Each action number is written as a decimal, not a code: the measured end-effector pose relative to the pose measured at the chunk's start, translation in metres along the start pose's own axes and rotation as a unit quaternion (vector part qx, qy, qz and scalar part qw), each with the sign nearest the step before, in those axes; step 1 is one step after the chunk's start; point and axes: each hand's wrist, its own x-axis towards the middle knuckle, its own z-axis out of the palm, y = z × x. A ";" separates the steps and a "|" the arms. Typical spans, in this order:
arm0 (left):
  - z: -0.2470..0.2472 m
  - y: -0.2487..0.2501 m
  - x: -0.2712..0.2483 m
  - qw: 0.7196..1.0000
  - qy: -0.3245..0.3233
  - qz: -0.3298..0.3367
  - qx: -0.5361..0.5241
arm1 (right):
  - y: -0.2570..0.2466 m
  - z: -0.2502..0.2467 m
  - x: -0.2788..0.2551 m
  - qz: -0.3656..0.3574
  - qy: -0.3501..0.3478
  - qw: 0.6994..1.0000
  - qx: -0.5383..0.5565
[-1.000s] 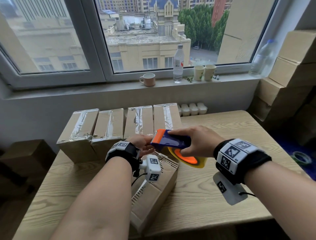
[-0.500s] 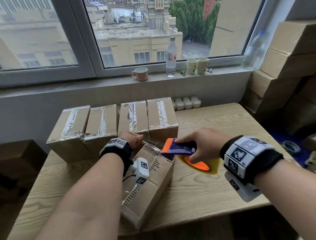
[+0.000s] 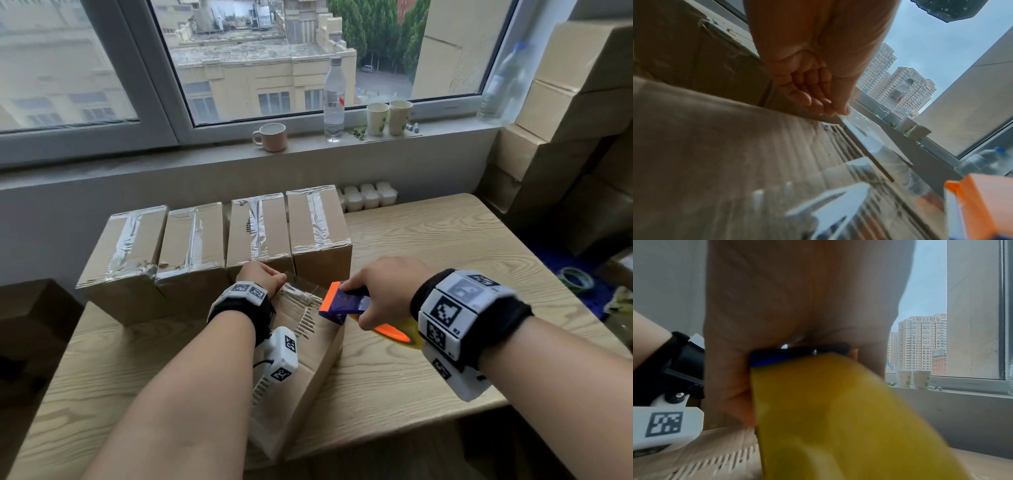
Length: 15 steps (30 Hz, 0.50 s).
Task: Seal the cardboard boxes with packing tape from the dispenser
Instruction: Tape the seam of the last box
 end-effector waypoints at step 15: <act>0.016 -0.013 0.010 0.999 0.000 -0.014 -0.033 | 0.002 0.002 0.011 0.006 -0.036 0.999 0.007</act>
